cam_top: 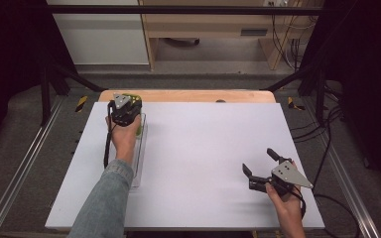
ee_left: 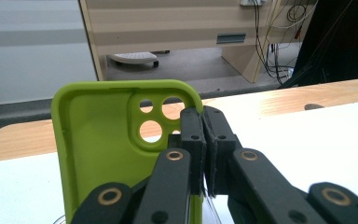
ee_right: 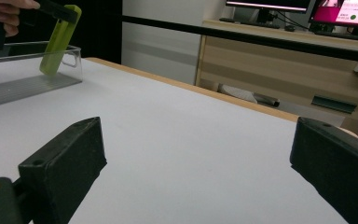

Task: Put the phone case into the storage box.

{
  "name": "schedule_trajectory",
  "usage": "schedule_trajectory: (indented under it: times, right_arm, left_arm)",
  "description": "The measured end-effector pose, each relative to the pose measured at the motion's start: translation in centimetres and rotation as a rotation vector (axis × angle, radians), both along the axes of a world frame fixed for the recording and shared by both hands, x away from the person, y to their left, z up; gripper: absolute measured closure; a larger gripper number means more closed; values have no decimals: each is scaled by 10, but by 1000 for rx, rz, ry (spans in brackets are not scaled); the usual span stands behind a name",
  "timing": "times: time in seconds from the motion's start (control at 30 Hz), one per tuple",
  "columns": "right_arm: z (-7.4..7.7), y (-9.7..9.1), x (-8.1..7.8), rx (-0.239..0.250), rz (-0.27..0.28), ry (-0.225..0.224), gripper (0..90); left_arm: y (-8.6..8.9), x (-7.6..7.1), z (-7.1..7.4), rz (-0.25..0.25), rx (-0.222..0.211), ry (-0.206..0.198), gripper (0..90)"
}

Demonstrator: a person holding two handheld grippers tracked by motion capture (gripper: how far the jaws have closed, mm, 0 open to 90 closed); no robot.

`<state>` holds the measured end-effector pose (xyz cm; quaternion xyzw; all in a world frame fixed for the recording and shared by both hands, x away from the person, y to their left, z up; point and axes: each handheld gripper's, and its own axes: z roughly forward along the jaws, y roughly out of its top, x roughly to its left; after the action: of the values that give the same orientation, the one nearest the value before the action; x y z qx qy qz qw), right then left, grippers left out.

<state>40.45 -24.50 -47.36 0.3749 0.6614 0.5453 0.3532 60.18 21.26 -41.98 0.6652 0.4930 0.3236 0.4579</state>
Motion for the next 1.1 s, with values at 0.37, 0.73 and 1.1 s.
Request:
schedule_trajectory:
  times: [0.37,0.73,1.1]
  right_arm:
    - [0,0,0,-1,3,3,34]
    - [-1,2,0,-6,5,7,35]
    - [-1,3,0,-9,11,10,35]
  left_arm:
    - [1,2,-3,2,-3,14,873]
    - [0,3,-6,-4,-2,28,874]
    - [-3,-8,6,-16,29,8,540]
